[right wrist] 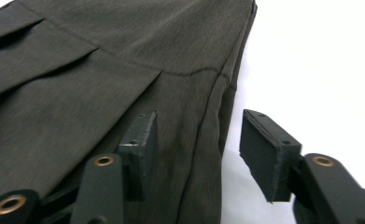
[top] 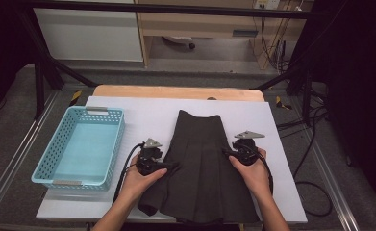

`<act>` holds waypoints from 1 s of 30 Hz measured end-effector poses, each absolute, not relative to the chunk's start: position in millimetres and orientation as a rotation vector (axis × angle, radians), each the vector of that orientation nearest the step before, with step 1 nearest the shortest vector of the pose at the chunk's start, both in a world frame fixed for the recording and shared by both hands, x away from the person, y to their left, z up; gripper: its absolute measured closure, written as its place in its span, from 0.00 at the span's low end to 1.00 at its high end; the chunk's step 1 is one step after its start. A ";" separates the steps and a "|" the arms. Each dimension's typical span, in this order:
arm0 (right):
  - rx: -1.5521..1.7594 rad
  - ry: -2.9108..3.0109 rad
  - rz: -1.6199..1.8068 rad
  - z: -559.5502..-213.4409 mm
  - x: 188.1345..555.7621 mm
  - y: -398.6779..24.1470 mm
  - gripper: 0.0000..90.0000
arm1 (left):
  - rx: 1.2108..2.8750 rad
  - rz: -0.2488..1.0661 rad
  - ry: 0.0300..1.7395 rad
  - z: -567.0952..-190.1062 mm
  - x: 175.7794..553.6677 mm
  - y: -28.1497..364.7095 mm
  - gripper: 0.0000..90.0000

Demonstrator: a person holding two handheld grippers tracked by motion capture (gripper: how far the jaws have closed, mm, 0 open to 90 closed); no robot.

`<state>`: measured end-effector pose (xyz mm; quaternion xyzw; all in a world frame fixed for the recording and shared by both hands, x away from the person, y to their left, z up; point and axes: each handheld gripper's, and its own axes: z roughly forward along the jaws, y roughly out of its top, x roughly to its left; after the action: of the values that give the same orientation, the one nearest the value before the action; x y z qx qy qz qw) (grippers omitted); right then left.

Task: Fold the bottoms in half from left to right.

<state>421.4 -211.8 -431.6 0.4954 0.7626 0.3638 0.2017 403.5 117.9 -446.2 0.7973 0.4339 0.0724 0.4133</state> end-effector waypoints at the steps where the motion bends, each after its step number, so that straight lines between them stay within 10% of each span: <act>1: 1.386 2.137 1.019 -431.9 417.4 -213.1 0.49 | 2.008 0.179 1.089 -447.6 402.8 116.0 0.21; 11: 1.439 2.191 1.032 -452.9 404.0 -219.1 0.46 | 2.003 0.178 1.081 -453.3 397.5 111.0 0.31; 22: 1.440 2.238 1.059 -450.4 399.9 -214.7 0.86 | 2.018 0.203 1.061 -452.9 391.1 106.6 0.75; 30: 1.421 2.243 1.025 -448.1 394.7 -208.5 0.90 | 2.015 0.219 1.063 -451.5 382.9 107.3 0.91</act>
<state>394.7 -208.5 -448.1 0.4938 0.7795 0.3562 0.1470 382.9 107.3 -451.5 0.8015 0.4228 0.0869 0.4138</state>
